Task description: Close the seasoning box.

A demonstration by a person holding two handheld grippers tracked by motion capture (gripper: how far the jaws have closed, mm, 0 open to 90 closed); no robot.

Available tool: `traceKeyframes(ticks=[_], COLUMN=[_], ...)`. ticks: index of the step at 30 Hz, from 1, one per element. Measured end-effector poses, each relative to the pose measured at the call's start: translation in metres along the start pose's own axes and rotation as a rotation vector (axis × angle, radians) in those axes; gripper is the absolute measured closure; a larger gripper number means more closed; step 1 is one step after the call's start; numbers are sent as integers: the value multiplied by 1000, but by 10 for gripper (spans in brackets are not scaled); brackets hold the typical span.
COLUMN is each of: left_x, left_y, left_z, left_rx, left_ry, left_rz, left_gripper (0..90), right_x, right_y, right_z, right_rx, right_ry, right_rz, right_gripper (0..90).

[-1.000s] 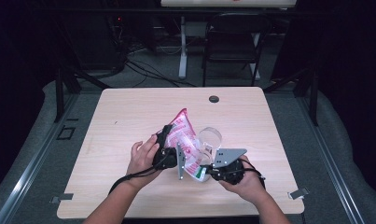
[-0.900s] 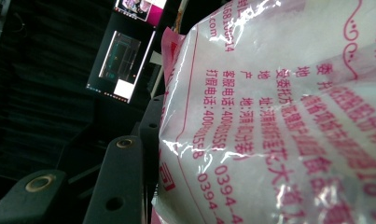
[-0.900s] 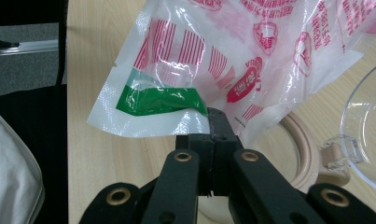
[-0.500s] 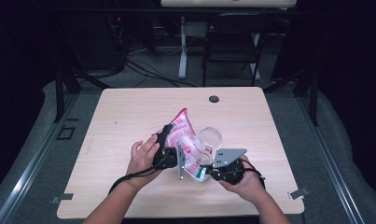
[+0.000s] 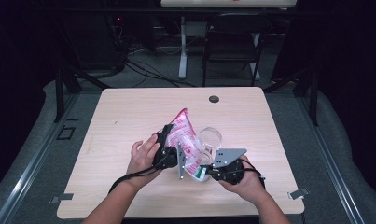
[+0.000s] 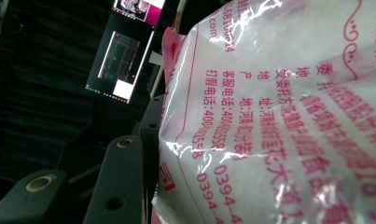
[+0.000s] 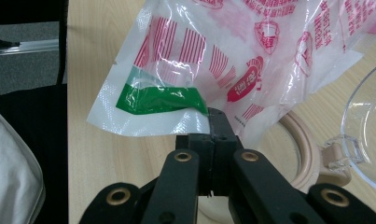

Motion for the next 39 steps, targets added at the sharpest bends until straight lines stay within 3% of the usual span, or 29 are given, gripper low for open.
traceKeyframes(ticks=[39], left_x=[0], left_y=[3], left_z=[-2], left_rx=[10], left_ry=[9], left_rz=[4], left_gripper=[594], right_x=[0], right_y=[-1], right_z=[0], right_rx=[-4], right_ry=[-7], right_rz=[-3], right_gripper=[900])
Point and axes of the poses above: each handheld gripper's, and its own axes: x roughly forward along the jaws, y roughly out of its top, z roughly to its right, the point moved 3 cm from there along x, roughly forward along the jaws
